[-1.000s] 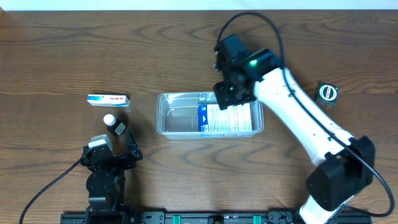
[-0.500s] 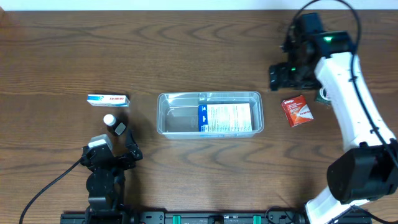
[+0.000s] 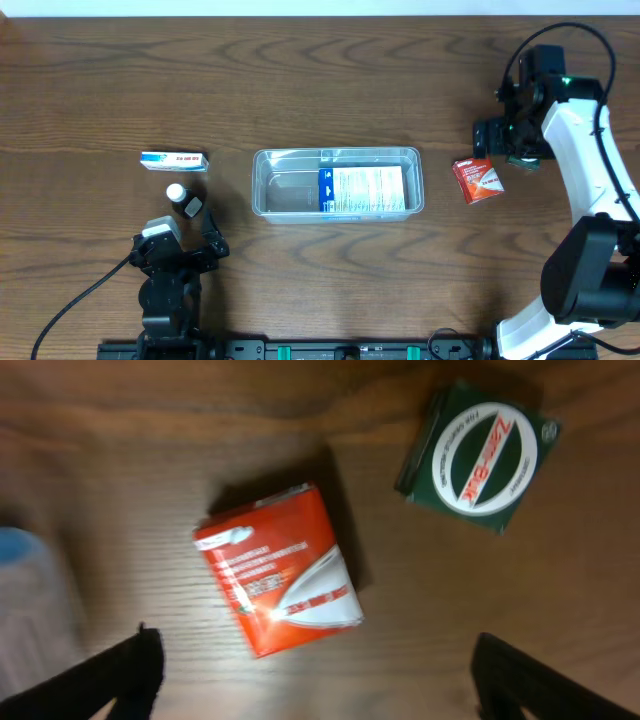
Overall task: Pack container
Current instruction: 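Move the right gripper to the red-and-white box and grasp it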
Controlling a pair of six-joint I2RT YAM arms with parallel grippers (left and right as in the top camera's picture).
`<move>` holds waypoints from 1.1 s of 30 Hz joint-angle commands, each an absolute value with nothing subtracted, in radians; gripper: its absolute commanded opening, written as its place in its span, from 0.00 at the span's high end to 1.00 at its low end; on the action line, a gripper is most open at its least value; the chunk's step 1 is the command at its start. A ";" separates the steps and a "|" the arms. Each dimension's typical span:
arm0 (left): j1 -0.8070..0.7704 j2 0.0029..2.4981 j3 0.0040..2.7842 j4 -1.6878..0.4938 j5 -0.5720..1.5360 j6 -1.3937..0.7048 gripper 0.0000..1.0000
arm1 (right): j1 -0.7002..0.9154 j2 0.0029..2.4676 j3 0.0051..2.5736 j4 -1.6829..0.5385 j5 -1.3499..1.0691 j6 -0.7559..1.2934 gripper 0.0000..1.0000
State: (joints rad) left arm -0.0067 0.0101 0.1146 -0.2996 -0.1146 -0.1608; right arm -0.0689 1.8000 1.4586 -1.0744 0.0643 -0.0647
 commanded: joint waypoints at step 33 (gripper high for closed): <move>-0.001 0.004 0.100 -0.329 -0.116 -0.162 0.02 | -0.065 1.799 1.149 -0.725 -0.053 -0.169 0.09</move>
